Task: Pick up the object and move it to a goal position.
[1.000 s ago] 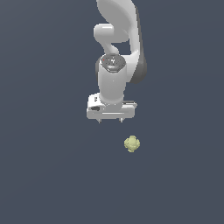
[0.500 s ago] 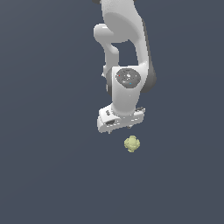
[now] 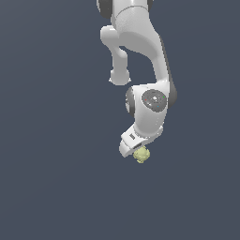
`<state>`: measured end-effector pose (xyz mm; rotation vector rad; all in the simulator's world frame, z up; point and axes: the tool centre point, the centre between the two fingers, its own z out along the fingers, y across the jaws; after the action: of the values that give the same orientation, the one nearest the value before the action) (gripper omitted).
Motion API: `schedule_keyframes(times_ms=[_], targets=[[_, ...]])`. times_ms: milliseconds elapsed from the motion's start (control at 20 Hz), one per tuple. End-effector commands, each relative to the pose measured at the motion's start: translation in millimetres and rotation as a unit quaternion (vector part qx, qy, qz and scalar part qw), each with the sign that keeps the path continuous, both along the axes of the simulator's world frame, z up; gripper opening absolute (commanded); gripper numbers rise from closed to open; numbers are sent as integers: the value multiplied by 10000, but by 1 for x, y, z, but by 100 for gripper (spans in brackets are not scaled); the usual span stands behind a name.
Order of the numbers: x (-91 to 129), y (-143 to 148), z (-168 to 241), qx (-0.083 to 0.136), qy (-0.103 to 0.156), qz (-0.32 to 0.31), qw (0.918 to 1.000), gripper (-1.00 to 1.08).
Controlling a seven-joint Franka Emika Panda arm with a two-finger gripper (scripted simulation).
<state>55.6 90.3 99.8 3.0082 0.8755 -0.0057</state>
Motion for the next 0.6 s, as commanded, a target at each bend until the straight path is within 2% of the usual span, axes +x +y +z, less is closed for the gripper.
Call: schedule_keyframes(times_ms=[0, 550], targets=[[3, 8, -5, 23, -4, 201, 9998, 100], [5, 15, -16, 43, 0, 354, 9994, 100]])
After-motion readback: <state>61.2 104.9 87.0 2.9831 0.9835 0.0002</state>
